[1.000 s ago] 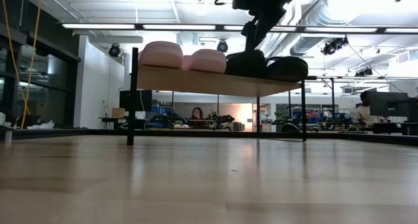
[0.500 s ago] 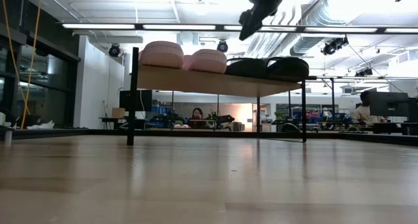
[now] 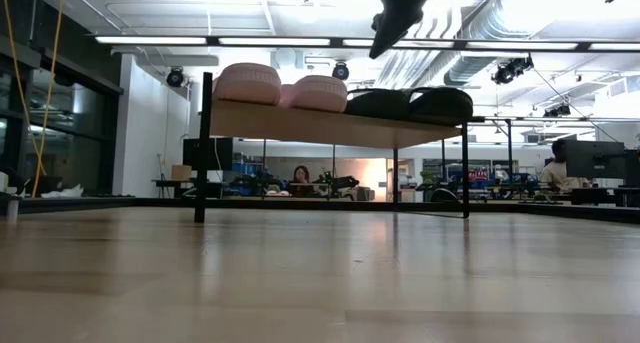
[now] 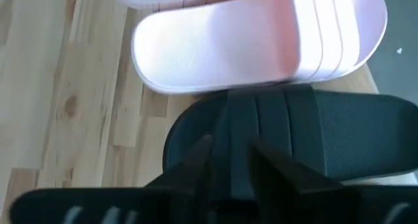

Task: Pick and place slides into the shelf
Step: Return to Home Position

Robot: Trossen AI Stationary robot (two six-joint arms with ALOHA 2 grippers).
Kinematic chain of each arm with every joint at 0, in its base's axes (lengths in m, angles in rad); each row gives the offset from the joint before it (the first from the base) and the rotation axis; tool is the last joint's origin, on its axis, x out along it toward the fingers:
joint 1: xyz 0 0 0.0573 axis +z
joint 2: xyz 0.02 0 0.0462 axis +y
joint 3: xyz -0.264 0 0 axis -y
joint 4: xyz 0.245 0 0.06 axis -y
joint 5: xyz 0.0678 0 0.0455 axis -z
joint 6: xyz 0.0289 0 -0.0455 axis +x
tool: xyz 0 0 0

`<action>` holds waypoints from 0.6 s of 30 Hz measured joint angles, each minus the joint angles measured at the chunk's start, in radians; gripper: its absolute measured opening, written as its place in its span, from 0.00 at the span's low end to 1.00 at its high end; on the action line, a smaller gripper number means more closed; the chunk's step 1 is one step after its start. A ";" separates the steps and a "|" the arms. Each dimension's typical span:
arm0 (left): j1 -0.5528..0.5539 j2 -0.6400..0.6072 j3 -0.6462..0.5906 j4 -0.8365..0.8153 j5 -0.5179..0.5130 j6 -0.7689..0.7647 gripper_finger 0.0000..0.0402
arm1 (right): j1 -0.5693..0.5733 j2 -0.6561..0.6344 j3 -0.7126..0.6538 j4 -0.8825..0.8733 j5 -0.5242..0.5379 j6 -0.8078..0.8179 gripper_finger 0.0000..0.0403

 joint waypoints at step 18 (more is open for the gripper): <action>0.001 -0.015 -0.001 -0.022 -0.049 -0.020 0.48 | 0.002 -0.078 0.000 0.327 -0.224 0.121 0.01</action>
